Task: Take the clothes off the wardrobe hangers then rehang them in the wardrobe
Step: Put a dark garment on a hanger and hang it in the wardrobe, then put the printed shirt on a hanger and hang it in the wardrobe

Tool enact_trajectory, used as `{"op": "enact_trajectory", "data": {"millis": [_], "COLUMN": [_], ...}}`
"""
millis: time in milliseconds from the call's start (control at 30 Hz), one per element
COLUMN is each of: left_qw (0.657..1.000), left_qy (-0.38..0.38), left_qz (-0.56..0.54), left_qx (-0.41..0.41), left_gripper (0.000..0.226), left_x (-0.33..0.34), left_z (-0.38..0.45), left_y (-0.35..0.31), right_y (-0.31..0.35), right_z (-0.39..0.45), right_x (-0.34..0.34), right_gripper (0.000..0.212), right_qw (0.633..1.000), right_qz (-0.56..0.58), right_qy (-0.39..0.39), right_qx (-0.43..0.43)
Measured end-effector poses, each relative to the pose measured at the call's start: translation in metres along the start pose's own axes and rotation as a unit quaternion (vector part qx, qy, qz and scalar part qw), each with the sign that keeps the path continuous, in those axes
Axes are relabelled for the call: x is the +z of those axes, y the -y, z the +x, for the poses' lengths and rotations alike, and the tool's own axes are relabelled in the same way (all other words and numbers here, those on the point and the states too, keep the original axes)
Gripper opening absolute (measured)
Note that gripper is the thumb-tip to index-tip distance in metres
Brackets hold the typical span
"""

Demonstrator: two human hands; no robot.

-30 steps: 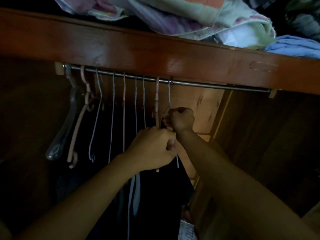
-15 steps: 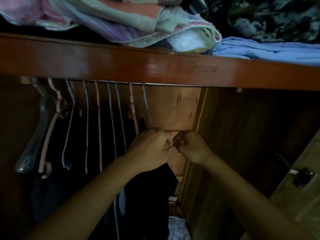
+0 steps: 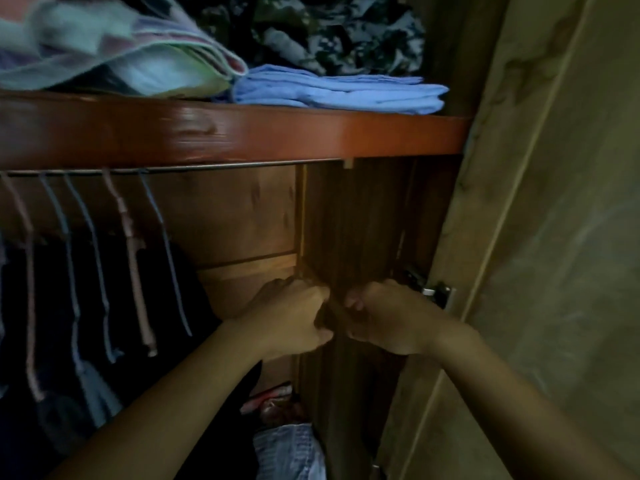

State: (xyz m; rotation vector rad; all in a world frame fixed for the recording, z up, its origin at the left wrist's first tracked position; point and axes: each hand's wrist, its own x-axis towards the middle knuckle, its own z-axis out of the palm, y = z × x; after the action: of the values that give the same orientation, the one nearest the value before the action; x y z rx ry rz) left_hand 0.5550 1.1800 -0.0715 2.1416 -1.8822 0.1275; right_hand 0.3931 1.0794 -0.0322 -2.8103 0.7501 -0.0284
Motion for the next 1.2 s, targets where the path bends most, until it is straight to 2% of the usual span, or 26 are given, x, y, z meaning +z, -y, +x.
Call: {"op": "enact_trajectory", "data": {"millis": [200,433,567,767,967,1100,1200], "left_qw": [0.991,0.971,0.95,0.93,0.885,0.842,0.819], "left_qy": [0.097,0.161,0.202,0.206,0.231,0.251,0.258], "left_qz": [-0.089,-0.117,-0.114,-0.099,-0.098,-0.116,-0.116], "left_qx": [0.027,0.133,0.207,0.287,0.392,0.463,0.499], "left_gripper": [0.059,0.06,0.056,0.072,0.071,0.06,0.059], "left_x": [0.021,0.031,0.038,0.062,0.071,0.072,0.078], "left_z": [0.032,0.051,0.051,0.048,0.033,0.009,-0.01], "left_y": [-0.041,-0.087,-0.119,-0.176,-0.236,-0.28,-0.32], "right_y": [-0.042,-0.059,-0.057,-0.04,-0.03,-0.021,-0.016], "right_z": [-0.045,-0.106,-0.148,-0.22,-0.29,-0.337,-0.377], "right_x": [0.002,0.009,0.02,0.039,0.044,0.048,0.053], "right_gripper": [0.036,0.042,0.051,0.051,0.039,0.045,0.041], "right_qw": [0.998,0.986,0.957,0.904,0.863,0.827,0.796], "right_qz": [-0.005,-0.006,-0.035,-0.023,0.013,-0.016,-0.04], "right_qy": [-0.007,-0.047,-0.06,-0.081,-0.091,-0.082,-0.08], "right_qx": [0.064,0.163,0.281,0.419,0.497,0.556,0.598]}}
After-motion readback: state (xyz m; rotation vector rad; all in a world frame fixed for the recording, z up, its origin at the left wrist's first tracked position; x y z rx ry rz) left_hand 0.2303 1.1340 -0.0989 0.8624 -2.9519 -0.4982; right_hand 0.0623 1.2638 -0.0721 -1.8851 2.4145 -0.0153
